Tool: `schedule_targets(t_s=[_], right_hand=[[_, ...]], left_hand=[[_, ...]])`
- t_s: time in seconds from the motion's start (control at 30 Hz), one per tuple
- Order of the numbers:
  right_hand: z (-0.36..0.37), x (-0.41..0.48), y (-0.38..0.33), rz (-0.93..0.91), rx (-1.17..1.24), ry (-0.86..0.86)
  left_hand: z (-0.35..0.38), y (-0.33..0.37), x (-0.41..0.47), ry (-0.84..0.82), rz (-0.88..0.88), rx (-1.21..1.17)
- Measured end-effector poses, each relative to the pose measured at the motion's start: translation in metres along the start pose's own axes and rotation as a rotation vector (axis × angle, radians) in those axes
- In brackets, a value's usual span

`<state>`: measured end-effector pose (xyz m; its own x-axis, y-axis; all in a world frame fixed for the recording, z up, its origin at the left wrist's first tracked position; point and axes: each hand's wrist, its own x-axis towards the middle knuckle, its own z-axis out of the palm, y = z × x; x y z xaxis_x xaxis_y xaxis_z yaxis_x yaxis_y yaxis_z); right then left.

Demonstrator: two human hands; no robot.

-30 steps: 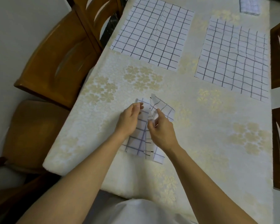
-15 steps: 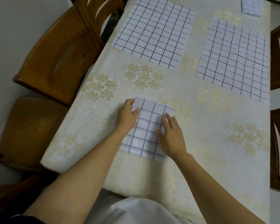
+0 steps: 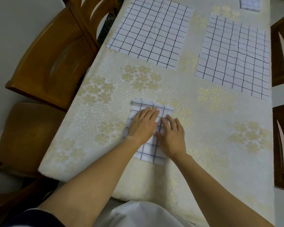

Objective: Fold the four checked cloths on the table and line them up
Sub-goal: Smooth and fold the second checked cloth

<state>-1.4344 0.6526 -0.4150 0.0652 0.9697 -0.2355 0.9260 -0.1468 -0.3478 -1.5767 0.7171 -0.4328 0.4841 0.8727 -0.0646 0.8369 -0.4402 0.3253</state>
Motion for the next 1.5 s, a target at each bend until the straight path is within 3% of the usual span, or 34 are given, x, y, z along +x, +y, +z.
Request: schedule_targets(t_s=[0.23,0.6,1.03,1.17,1.27,1.37,1.5], right_hand=[[-0.008,0.03,-0.004,-0.112,-0.015,-0.008],[0.006,0.037,0.004,-0.076,-0.051,-0.044],[0.008,0.03,0.033,-0.031,-0.144,-0.042],[-0.001,0.032,0.02,-0.042,-0.095,0.075],[-0.003,0.037,0.005,-0.131,-0.056,0.049],[0.0,0.042,0.011,-0.171,-0.044,-0.025],[-0.001,0.045,0.035,-0.175,-0.122,-0.071]], left_hand=[[0.0,-0.009,0.005,-0.16,0.015,0.097],[-0.002,-0.019,0.012,-0.16,0.052,0.163],[-0.01,-0.04,-0.003,-0.083,-0.249,0.164],[-0.013,-0.017,-0.01,0.067,-0.073,0.144],[-0.006,0.01,-0.013,0.028,0.064,0.211],[0.011,0.031,-0.025,-0.09,0.012,0.115],[0.028,0.035,-0.043,-0.157,-0.043,0.169]])
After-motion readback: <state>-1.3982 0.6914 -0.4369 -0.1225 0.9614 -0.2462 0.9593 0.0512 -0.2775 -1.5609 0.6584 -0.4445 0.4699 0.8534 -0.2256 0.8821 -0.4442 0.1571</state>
